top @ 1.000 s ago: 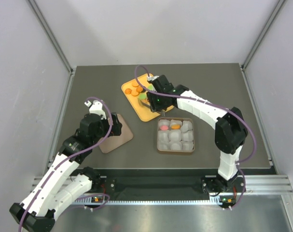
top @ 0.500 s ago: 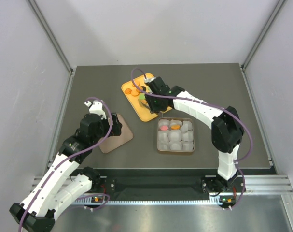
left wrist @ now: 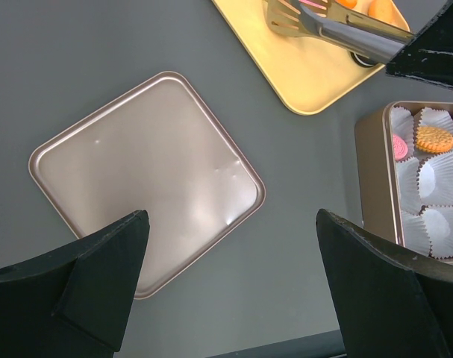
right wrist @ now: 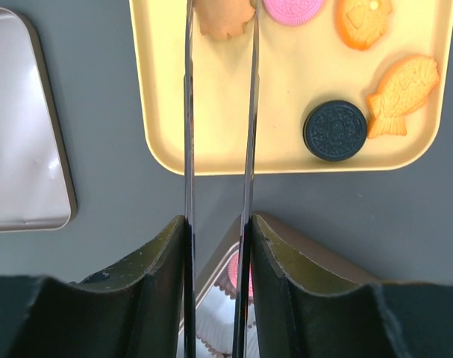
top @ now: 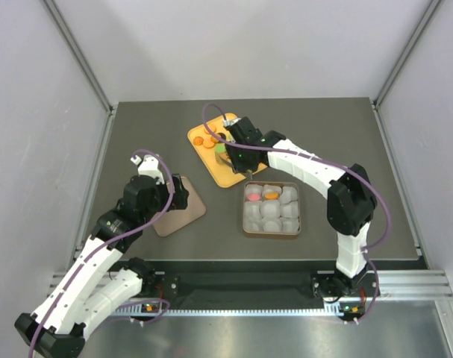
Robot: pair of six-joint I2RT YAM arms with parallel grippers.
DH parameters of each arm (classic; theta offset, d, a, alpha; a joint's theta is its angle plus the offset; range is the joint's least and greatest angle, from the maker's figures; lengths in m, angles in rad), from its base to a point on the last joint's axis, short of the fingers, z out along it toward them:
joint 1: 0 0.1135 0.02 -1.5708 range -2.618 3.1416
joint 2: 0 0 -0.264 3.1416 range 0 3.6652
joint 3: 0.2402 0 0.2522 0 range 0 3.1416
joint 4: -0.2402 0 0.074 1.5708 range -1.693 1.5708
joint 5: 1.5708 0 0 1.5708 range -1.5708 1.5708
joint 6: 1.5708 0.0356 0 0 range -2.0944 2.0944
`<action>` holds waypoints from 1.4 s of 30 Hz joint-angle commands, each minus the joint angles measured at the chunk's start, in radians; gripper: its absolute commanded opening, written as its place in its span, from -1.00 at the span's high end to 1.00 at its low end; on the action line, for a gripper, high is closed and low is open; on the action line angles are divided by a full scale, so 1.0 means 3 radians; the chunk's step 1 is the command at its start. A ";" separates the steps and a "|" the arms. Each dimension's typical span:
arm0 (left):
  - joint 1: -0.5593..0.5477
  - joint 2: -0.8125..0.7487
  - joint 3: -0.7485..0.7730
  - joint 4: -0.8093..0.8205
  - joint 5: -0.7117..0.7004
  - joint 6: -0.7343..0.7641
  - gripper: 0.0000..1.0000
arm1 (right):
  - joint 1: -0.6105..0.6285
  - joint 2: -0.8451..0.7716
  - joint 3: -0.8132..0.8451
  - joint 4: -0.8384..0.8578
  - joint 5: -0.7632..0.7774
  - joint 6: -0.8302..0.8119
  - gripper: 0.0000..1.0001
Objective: Pack the cookies
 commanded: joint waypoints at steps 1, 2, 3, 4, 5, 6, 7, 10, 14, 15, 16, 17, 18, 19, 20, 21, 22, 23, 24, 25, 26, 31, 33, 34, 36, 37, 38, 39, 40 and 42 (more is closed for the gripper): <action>-0.0014 -0.0054 -0.0027 0.0053 -0.0050 -0.0032 -0.97 | 0.0034 -0.0368 0.0150 -0.0040 0.0095 -0.0023 0.41; -0.0014 -0.0054 -0.0027 0.0058 -0.0050 -0.0032 -0.97 | 0.0034 -0.0419 0.0130 -0.0051 0.0101 -0.0028 0.42; -0.0014 -0.0048 -0.0027 0.0053 -0.0045 -0.0032 -0.97 | 0.0034 -0.0520 0.0109 -0.0051 0.0106 -0.0023 0.42; -0.0014 -0.0048 -0.0027 0.0053 -0.0045 -0.0032 -0.97 | 0.0034 -0.0587 0.0038 -0.0051 0.0106 -0.0023 0.42; -0.0014 -0.0048 -0.0027 0.0058 -0.0045 -0.0032 -0.97 | 0.0034 -0.0649 -0.0008 -0.0051 0.0106 -0.0018 0.42; -0.0014 -0.0054 -0.0027 0.0053 -0.0040 -0.0032 -0.97 | 0.0034 -0.0796 -0.0059 -0.0056 0.0116 -0.0008 0.42; -0.0014 -0.0054 -0.0027 0.0053 -0.0040 -0.0032 -0.97 | 0.0029 -0.0879 -0.0181 -0.0056 0.0141 0.0008 0.42; -0.0014 -0.0059 -0.0027 0.0063 -0.0035 -0.0027 -0.97 | 0.0024 -0.1236 -0.0488 -0.0066 0.0172 0.0059 0.41; -0.0014 -0.0074 -0.0027 0.0058 -0.0014 -0.0022 -0.97 | 0.0024 -0.1869 -0.0908 -0.0193 0.0228 0.0130 0.41; -0.0014 -0.0064 -0.0027 0.0063 -0.0009 -0.0022 -0.97 | 0.0019 -0.1978 -0.1076 -0.0224 0.0279 0.0181 0.42; -0.0014 -0.0074 -0.0027 0.0068 -0.0004 -0.0022 -0.97 | 0.0014 -0.2095 -0.1163 -0.0255 0.0290 0.0207 0.41; -0.0009 -0.0074 -0.0032 0.0068 0.0011 -0.0017 -0.97 | 0.0014 -0.2324 -0.1245 -0.0291 0.0300 0.0238 0.41; -0.0014 -0.0069 -0.0027 0.0068 0.0021 -0.0017 -0.97 | 0.0019 -0.2428 -0.1408 -0.0357 0.0320 0.0304 0.41; -0.0014 -0.0074 -0.0027 0.0073 0.0021 -0.0012 -0.97 | 0.0019 -0.2535 -0.1491 -0.0398 0.0326 0.0340 0.41; -0.0014 -0.0069 -0.0027 0.0078 0.0032 -0.0012 -0.97 | 0.0019 -0.2723 -0.1567 -0.0434 0.0336 0.0371 0.40; -0.0014 -0.0064 -0.0027 0.0073 0.0037 -0.0006 -0.97 | 0.0019 -0.2816 -0.1720 -0.0515 0.0376 0.0432 0.40; -0.0014 -0.0064 -0.0027 0.0073 0.0042 -0.0006 -0.97 | 0.0019 -0.2903 -0.1792 -0.0546 0.0397 0.0468 0.40; -0.0014 -0.0069 -0.0027 0.0078 0.0047 -0.0006 -0.97 | 0.0014 -0.3061 -0.1864 -0.0572 0.0413 0.0498 0.39; -0.0014 -0.0074 -0.0027 0.0073 0.0052 -0.0006 -0.97 | 0.0014 -0.3124 -0.1996 -0.0633 0.0458 0.0554 0.39; -0.0014 -0.0074 -0.0027 0.0073 0.0052 -0.0001 -0.97 | 0.0014 -0.3190 -0.2053 -0.0654 0.0464 0.0580 0.39; -0.0014 -0.0084 -0.0027 0.0073 0.0047 -0.0001 -0.97 | 0.0014 -0.3302 -0.2110 -0.0694 0.0474 0.0611 0.39; -0.0014 -0.0110 -0.0032 0.0083 0.0057 -0.0001 -0.97 | 0.0014 -0.3543 -0.2371 -0.0843 0.0561 0.0744 0.38; -0.0014 -0.0105 -0.0027 0.0073 0.0057 -0.0001 -0.97 | 0.0009 -0.3600 -0.2432 -0.0874 0.0586 0.0770 0.38; -0.0014 -0.0115 -0.0027 0.0073 0.0062 -0.0001 -0.97 | 0.0019 -0.3615 -0.2447 -0.0899 0.0597 0.0780 0.38; -0.0014 -0.0125 -0.0032 0.0083 0.0062 -0.0001 -0.97 | 0.0014 -0.3646 -0.2509 -0.0899 0.0607 0.0805 0.38; -0.0014 -0.0125 -0.0032 0.0078 0.0062 -0.0001 -0.97 | 0.0014 -0.3641 -0.2519 -0.0899 0.0607 0.0800 0.38; -0.0019 -0.0125 -0.0032 0.0078 0.0062 -0.0001 -0.97 | 0.0014 -0.3641 -0.2524 -0.0904 0.0607 0.0800 0.38; -0.0019 -0.0125 -0.0032 0.0083 0.0067 -0.0001 -0.97 | 0.0014 -0.3636 -0.2539 -0.0910 0.0612 0.0805 0.38; -0.0019 -0.0130 -0.0032 0.0078 0.0062 -0.0001 -0.97 | 0.0014 -0.3641 -0.2540 -0.0920 0.0617 0.0811 0.39; -0.0019 -0.0140 -0.0032 0.0083 0.0057 -0.0001 -0.97 | 0.0009 -0.3656 -0.2540 -0.0930 0.0617 0.0816 0.39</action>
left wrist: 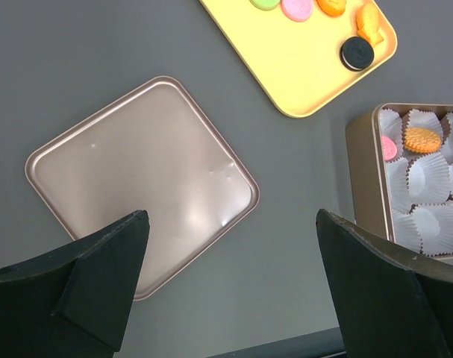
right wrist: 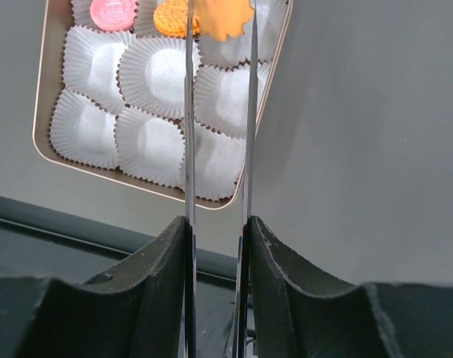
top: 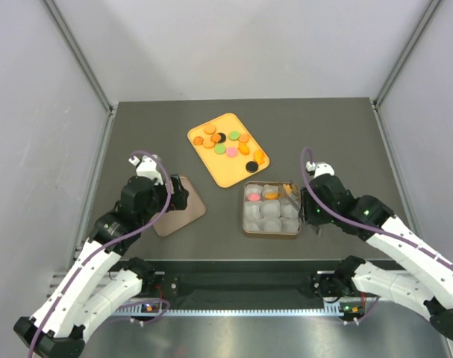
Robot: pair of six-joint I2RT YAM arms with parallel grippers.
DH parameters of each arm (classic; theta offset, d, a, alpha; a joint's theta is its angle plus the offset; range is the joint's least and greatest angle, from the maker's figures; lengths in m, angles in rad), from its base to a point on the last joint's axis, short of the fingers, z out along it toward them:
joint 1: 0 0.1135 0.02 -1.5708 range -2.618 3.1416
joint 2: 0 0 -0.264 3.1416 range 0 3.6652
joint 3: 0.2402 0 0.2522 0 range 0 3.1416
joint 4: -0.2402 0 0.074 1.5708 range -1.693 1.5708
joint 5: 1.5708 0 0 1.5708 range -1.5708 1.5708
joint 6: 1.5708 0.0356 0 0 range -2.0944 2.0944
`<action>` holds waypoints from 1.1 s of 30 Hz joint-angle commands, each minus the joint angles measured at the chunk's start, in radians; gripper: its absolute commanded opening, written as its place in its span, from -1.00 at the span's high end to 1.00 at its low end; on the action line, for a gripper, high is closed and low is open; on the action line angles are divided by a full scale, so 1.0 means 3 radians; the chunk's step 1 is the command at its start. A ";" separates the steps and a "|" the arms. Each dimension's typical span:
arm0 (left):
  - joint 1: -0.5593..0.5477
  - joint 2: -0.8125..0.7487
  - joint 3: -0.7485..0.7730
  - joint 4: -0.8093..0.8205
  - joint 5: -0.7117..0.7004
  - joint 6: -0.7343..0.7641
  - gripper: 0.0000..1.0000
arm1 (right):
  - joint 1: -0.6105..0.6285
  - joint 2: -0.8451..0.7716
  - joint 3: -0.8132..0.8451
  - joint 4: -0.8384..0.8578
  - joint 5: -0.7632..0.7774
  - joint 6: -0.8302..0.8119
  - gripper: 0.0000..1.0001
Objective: Pack the cookies
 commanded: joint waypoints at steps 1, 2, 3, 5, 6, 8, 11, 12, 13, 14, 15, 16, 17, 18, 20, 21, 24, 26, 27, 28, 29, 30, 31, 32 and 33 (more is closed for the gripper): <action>-0.0022 -0.0051 -0.0031 0.0082 0.0019 -0.0003 -0.97 | 0.0010 -0.0094 0.0010 0.0027 0.0107 0.0062 0.39; -0.0022 -0.0051 -0.0031 0.0077 0.0019 -0.0003 -0.97 | 0.0015 -0.0099 0.0015 0.0007 0.0112 0.0077 0.36; -0.0022 -0.0051 -0.0031 0.0077 0.0019 -0.0003 -0.97 | 0.0015 -0.0105 0.0015 -0.0008 0.0138 0.0082 0.36; -0.0027 -0.0046 -0.0031 0.0077 0.0024 -0.0003 -0.97 | 0.0015 -0.0089 0.0020 -0.0024 0.0113 0.0108 0.36; -0.0027 -0.0051 -0.0031 0.0077 0.0024 -0.0003 -0.97 | 0.0015 -0.0089 0.0020 -0.0039 0.0117 0.0113 0.35; -0.0027 -0.0051 -0.0031 0.0087 0.0024 -0.0003 -0.97 | 0.0015 -0.0069 0.0005 -0.0049 0.0123 0.0153 0.35; -0.0032 -0.0062 -0.0031 0.0077 0.0024 -0.0003 -0.97 | 0.0015 -0.0048 -0.0021 -0.0054 0.0112 0.0194 0.35; -0.0032 -0.0062 -0.0031 0.0077 0.0029 -0.0003 -0.97 | 0.0015 -0.0043 -0.0021 -0.0054 0.0112 0.0195 0.35; -0.0032 -0.0062 -0.0031 0.0077 0.0034 -0.0003 -0.97 | 0.0020 -0.0028 -0.0021 -0.0054 0.0112 0.0205 0.35; -0.0032 -0.0057 -0.0031 0.0082 0.0034 -0.0003 -0.97 | 0.0015 -0.0033 -0.0021 -0.0054 0.0133 0.0215 0.32; -0.0037 -0.0057 -0.0031 0.0082 0.0034 -0.0003 -0.97 | 0.0015 -0.0033 -0.0026 -0.0054 0.0133 0.0215 0.31; -0.0037 -0.0052 -0.0031 0.0082 0.0039 -0.0003 -0.97 | 0.0015 -0.0023 -0.0026 -0.0054 0.0138 0.0220 0.30; -0.0037 -0.0057 -0.0031 0.0082 0.0040 -0.0003 -0.97 | 0.0015 -0.0023 -0.0026 -0.0054 0.0133 0.0220 0.29; -0.0037 -0.0057 -0.0031 0.0077 0.0040 -0.0003 -0.97 | 0.0020 -0.0018 -0.0026 -0.0049 0.0133 0.0220 0.28; -0.0037 -0.0057 -0.0031 0.0087 0.0040 -0.0003 -0.97 | 0.0020 -0.0033 -0.0026 -0.0049 0.0138 0.0225 0.23; -0.0037 -0.0052 -0.0031 0.0082 0.0040 0.0003 -0.97 | 0.0020 -0.0023 -0.0026 -0.0054 0.0153 0.0225 0.23; -0.0042 -0.0051 -0.0031 0.0077 0.0034 0.0003 -0.97 | 0.0020 -0.0028 -0.0026 -0.0054 0.0143 0.0225 0.18; -0.0042 -0.0051 -0.0031 0.0077 0.0034 0.0003 -0.97 | 0.0020 -0.0023 -0.0026 -0.0054 0.0143 0.0220 0.16; -0.0042 -0.0057 -0.0031 0.0077 0.0029 -0.0002 -0.97 | 0.0020 -0.0028 -0.0026 -0.0049 0.0143 0.0220 0.16; -0.0042 -0.0057 -0.0031 0.0077 0.0029 0.0003 -0.97 | 0.0020 -0.0023 -0.0026 -0.0054 0.0138 0.0220 0.14; -0.0048 -0.0057 -0.0031 0.0077 0.0029 -0.0003 -0.97 | 0.0020 -0.0023 -0.0026 -0.0054 0.0138 0.0215 0.14; -0.0048 -0.0057 -0.0031 0.0077 0.0029 -0.0003 -0.97 | 0.0015 -0.0018 -0.0021 -0.0054 0.0133 0.0215 0.13; -0.0048 -0.0057 -0.0031 0.0077 0.0024 -0.0003 -0.97 | 0.0015 -0.0018 -0.0026 -0.0054 0.0133 0.0215 0.10; -0.0048 -0.0057 -0.0031 0.0082 0.0024 -0.0003 -0.97 | 0.0020 -0.0013 -0.0026 -0.0054 0.0128 0.0210 0.10; -0.0048 -0.0057 -0.0031 0.0077 0.0024 -0.0003 -0.97 | 0.0015 -0.0013 -0.0021 -0.0049 0.0128 0.0210 0.10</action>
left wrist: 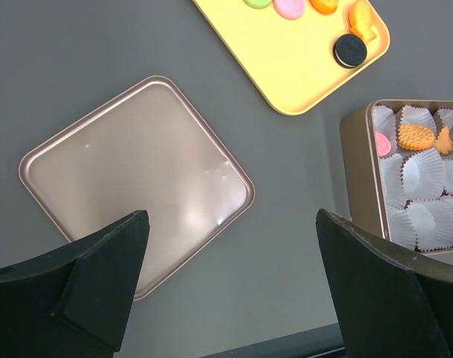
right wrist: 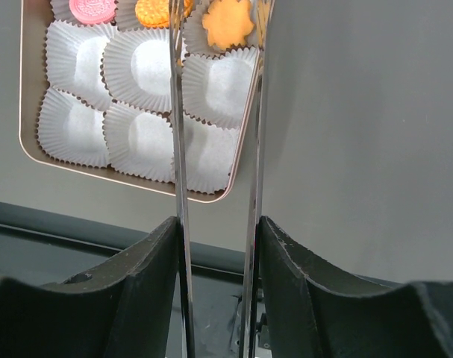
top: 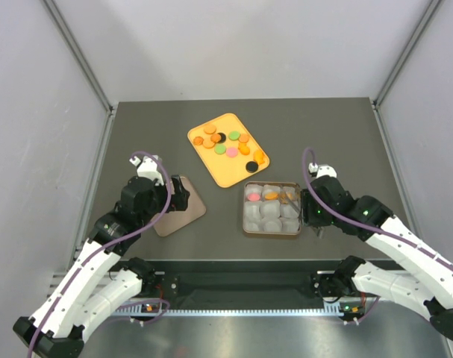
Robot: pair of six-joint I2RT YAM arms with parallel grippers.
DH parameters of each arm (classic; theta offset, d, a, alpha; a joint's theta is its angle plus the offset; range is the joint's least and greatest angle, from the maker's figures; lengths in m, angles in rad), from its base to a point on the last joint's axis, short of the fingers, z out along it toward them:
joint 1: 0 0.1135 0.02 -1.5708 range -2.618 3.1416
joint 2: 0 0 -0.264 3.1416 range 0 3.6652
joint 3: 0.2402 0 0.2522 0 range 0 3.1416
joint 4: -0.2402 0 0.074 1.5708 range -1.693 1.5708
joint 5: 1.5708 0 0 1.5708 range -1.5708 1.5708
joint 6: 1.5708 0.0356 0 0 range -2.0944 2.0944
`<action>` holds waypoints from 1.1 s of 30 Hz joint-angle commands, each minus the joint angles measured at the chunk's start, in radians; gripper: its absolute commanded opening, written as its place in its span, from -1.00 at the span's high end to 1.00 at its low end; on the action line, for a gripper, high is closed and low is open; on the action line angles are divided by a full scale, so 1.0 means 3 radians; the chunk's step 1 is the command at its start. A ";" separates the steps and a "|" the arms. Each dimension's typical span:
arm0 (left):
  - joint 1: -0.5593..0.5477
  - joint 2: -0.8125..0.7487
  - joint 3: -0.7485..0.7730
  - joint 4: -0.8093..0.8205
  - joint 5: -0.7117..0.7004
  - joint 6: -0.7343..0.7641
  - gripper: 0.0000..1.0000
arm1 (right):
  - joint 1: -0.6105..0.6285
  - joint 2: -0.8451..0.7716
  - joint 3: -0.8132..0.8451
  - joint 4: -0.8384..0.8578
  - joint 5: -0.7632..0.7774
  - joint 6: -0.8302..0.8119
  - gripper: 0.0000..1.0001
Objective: Pack the cookies
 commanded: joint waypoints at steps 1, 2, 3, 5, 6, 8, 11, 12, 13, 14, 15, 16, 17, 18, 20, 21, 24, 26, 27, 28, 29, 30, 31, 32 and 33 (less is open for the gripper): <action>-0.0015 -0.0043 -0.0031 0.0077 -0.0003 -0.0003 -0.97 | 0.0020 -0.0007 0.0030 0.0052 0.0055 0.0028 0.10; -0.0020 -0.0043 -0.0031 0.0077 -0.0003 -0.0003 -0.97 | 0.0015 -0.0013 0.0030 0.0057 0.0030 0.0018 0.10; -0.0020 -0.0048 -0.0031 0.0082 -0.0003 -0.0003 -0.97 | 0.0020 -0.0028 0.0040 0.0068 0.0009 0.0018 0.10; -0.0020 -0.0048 -0.0031 0.0072 -0.0008 -0.0003 -0.97 | 0.0020 -0.0038 0.0132 0.0078 -0.0057 -0.0002 0.10; -0.0020 -0.0043 -0.0031 0.0077 -0.0008 -0.0003 -0.97 | 0.0020 -0.0043 0.0183 0.0073 -0.0072 -0.0023 0.11; -0.0020 -0.0043 -0.0031 0.0072 -0.0008 -0.0003 -0.97 | 0.0015 -0.0013 0.0382 0.0068 -0.0088 -0.0069 0.12; -0.0025 -0.0063 -0.0031 0.0077 -0.0023 -0.0003 -0.97 | 0.0020 0.0074 0.0664 0.0098 -0.0164 -0.0156 0.12; -0.0025 -0.0063 -0.0031 0.0072 -0.0023 -0.0003 -0.97 | 0.0020 0.0155 0.0725 0.0129 -0.0185 -0.0186 0.12; -0.0025 -0.0058 -0.0031 0.0077 -0.0028 -0.0003 -0.97 | 0.0020 0.0217 0.0832 0.0180 -0.0195 -0.0247 0.12; -0.0025 -0.0063 -0.0031 0.0072 -0.0028 -0.0008 -0.97 | 0.0020 0.0283 0.0889 0.0206 -0.0195 -0.0283 0.11; -0.0025 -0.0068 -0.0031 0.0072 -0.0028 -0.0008 -0.97 | 0.0020 0.0436 0.0950 0.0241 -0.0200 -0.0355 0.11; -0.0025 -0.0068 -0.0031 0.0067 -0.0033 -0.0008 -0.97 | 0.0015 0.0534 0.1067 0.0277 -0.0200 -0.0396 0.11; -0.0025 -0.0058 -0.0031 0.0072 -0.0038 -0.0008 -0.97 | 0.0015 0.0727 0.1129 0.0338 -0.0200 -0.0427 0.11; -0.0030 -0.0058 -0.0031 0.0067 -0.0038 -0.0013 -0.97 | 0.0010 0.0835 0.1190 0.0369 -0.0205 -0.0483 0.11; -0.0035 -0.0043 -0.0031 0.0067 -0.0049 -0.0018 -0.97 | 0.0010 0.1030 0.1339 0.0466 -0.0206 -0.0549 0.11; -0.0035 -0.0038 -0.0031 0.0067 -0.0054 -0.0018 -0.97 | -0.0005 0.1203 0.1390 0.0502 -0.0211 -0.0595 0.11; -0.0035 -0.0012 -0.0031 0.0062 -0.0064 -0.0018 -0.97 | -0.0026 0.1555 0.1472 0.0640 -0.0323 -0.0677 0.13; -0.0035 0.0008 -0.0026 0.0057 -0.0074 -0.0028 -0.98 | -0.0046 0.1811 0.1589 0.0671 -0.0338 -0.0708 0.14; -0.0035 0.0009 -0.0026 0.0062 -0.0079 -0.0028 -0.98 | -0.0046 0.1894 0.1666 0.0686 -0.0349 -0.0738 0.14; -0.0030 0.0009 -0.0026 0.0057 -0.0084 -0.0033 -0.98 | -0.0051 0.1960 0.1707 0.0697 -0.0389 -0.0749 0.14; -0.0035 0.0003 -0.0026 0.0062 -0.0084 -0.0033 -0.97 | -0.0066 0.2093 0.1743 0.0697 -0.0400 -0.0754 0.14; -0.0035 0.0003 -0.0026 0.0057 -0.0089 -0.0033 -0.98 | -0.0082 0.2150 0.1779 0.0702 -0.0420 -0.0774 0.15; -0.0035 -0.0002 -0.0026 0.0057 -0.0089 -0.0028 -0.98 | -0.0077 0.2206 0.1840 0.0702 -0.0451 -0.0780 0.15; -0.0035 -0.0007 -0.0026 0.0057 -0.0089 -0.0033 -0.97 | -0.0092 0.2298 0.1860 0.0707 -0.0461 -0.0795 0.15; -0.0030 -0.0002 -0.0026 0.0062 -0.0089 -0.0033 -0.98 | -0.0107 0.2339 0.1886 0.0707 -0.0466 -0.0800 0.16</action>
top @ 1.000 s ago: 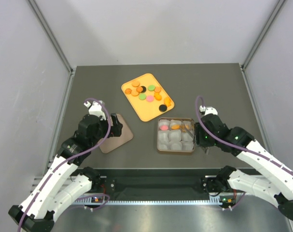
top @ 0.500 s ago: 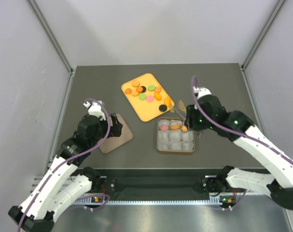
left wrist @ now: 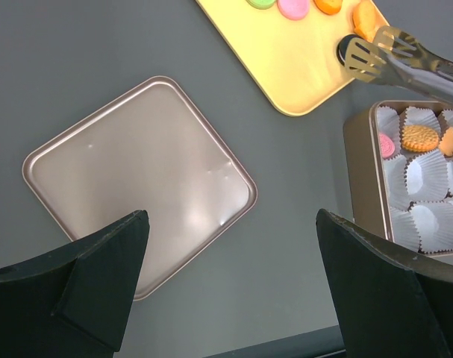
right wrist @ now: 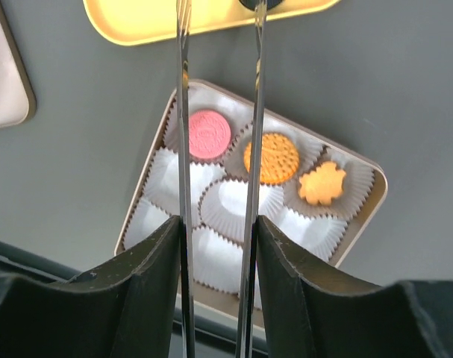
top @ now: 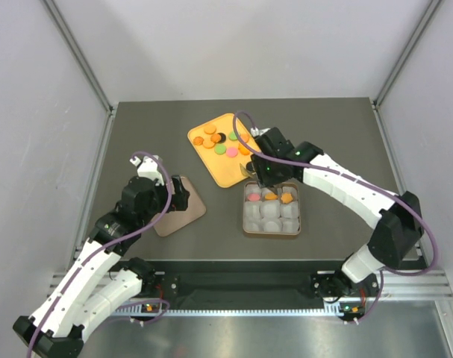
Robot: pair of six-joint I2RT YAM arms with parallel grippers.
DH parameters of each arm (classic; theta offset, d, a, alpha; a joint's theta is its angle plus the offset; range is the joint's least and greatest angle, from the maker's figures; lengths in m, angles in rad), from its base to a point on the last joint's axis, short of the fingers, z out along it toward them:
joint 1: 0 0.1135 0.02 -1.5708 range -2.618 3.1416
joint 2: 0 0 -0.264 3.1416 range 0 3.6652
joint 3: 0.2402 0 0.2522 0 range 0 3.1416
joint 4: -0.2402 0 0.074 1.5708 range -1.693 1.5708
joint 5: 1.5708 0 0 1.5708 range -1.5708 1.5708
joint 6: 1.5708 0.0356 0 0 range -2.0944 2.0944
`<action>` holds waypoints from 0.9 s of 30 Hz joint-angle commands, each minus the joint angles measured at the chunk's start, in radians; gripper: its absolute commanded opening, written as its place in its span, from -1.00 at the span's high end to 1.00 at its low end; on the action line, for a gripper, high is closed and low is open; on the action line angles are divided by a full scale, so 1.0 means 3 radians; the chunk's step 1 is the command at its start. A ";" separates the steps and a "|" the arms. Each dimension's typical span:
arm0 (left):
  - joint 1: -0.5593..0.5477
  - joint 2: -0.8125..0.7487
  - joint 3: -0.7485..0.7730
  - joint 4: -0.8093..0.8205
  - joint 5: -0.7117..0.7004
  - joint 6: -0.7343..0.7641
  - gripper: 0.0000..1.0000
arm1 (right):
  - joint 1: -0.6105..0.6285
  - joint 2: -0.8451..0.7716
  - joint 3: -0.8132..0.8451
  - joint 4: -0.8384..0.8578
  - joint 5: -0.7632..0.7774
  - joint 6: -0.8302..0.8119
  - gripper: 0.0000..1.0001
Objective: Pack the cookies
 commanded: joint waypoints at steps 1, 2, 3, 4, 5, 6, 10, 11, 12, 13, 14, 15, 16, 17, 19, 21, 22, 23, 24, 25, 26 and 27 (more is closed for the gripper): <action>-0.0012 -0.0017 -0.0026 0.0059 -0.0046 -0.0032 -0.97 | -0.0058 0.0089 0.0269 0.0193 -0.0084 -0.0089 0.17; -0.0012 -0.0017 -0.0026 0.0059 -0.0041 -0.0032 -0.98 | -0.0083 0.0140 0.0274 0.0188 -0.0089 -0.0089 0.17; -0.0012 -0.0017 -0.0026 0.0059 -0.0031 -0.0032 -0.97 | -0.0099 0.0155 0.0274 0.0188 -0.0094 -0.0084 0.17; -0.0012 -0.0022 -0.0026 0.0064 -0.0026 -0.0027 -0.98 | -0.0099 0.0160 0.0269 0.0193 -0.0063 -0.0084 0.17; -0.0012 -0.0022 -0.0026 0.0064 -0.0016 -0.0027 -0.98 | -0.0124 0.0161 0.0254 0.0193 -0.0058 -0.0079 0.17; -0.0012 -0.0022 -0.0026 0.0064 -0.0016 -0.0027 -0.98 | -0.0135 0.0161 0.0223 0.0193 -0.0048 -0.0074 0.17; -0.0012 -0.0022 -0.0031 0.0079 0.0030 -0.0017 -0.98 | -0.0191 0.0150 0.0162 0.0198 -0.0022 -0.0069 0.17; -0.0012 -0.0017 -0.0031 0.0080 0.0036 -0.0012 -0.98 | -0.0211 0.0140 0.0151 0.0198 -0.0022 -0.0069 0.17; -0.0012 -0.0012 -0.0031 0.0090 0.0046 -0.0012 -0.98 | -0.0221 0.0145 0.0141 0.0208 -0.0027 -0.0064 0.17; -0.0012 -0.0007 -0.0031 0.0085 0.0056 -0.0006 -0.98 | -0.0227 0.0150 0.0141 0.0203 -0.0027 -0.0069 0.17; -0.0012 -0.0002 -0.0031 0.0085 0.0061 -0.0011 -0.98 | -0.0237 0.0165 0.0131 0.0213 -0.0027 -0.0069 0.17; -0.0012 -0.0002 -0.0031 0.0090 0.0061 -0.0006 -0.98 | -0.0247 0.0171 0.0121 0.0214 -0.0027 -0.0069 0.17; -0.0012 -0.0002 -0.0031 0.0085 0.0061 -0.0006 -0.98 | -0.0242 0.0181 0.0115 0.0214 -0.0032 -0.0074 0.17; -0.0012 -0.0007 -0.0031 0.0085 0.0061 -0.0006 -0.98 | -0.0252 0.0191 0.0105 0.0229 -0.0038 -0.0079 0.16; -0.0012 -0.0022 -0.0031 0.0085 0.0056 -0.0006 -0.98 | -0.0273 0.0212 0.0080 0.0244 -0.0063 -0.0079 0.14; -0.0012 -0.0022 -0.0031 0.0085 0.0051 -0.0006 -0.98 | -0.0283 0.0232 0.0070 0.0260 -0.0078 -0.0084 0.14; -0.0012 -0.0032 -0.0031 0.0085 0.0046 -0.0006 -0.98 | -0.0288 0.0242 0.0074 0.0270 -0.0099 -0.0089 0.14; -0.0012 -0.0032 -0.0031 0.0090 0.0046 -0.0006 -0.98 | -0.0288 0.0263 0.0069 0.0285 -0.0104 -0.0089 0.14; -0.0012 -0.0032 -0.0031 0.0085 0.0041 -0.0011 -0.98 | -0.0293 0.0273 0.0074 0.0285 -0.0109 -0.0094 0.14; -0.0012 -0.0032 -0.0031 0.0080 0.0041 -0.0012 -0.98 | -0.0298 0.0283 0.0080 0.0285 -0.0109 -0.0099 0.14; -0.0012 -0.0037 -0.0031 0.0085 0.0036 -0.0017 -0.98 | -0.0303 0.0309 0.0080 0.0285 -0.0109 -0.0105 0.14; -0.0012 -0.0037 -0.0031 0.0080 0.0036 -0.0012 -0.98 | -0.0308 0.0314 0.0080 0.0285 -0.0109 -0.0110 0.14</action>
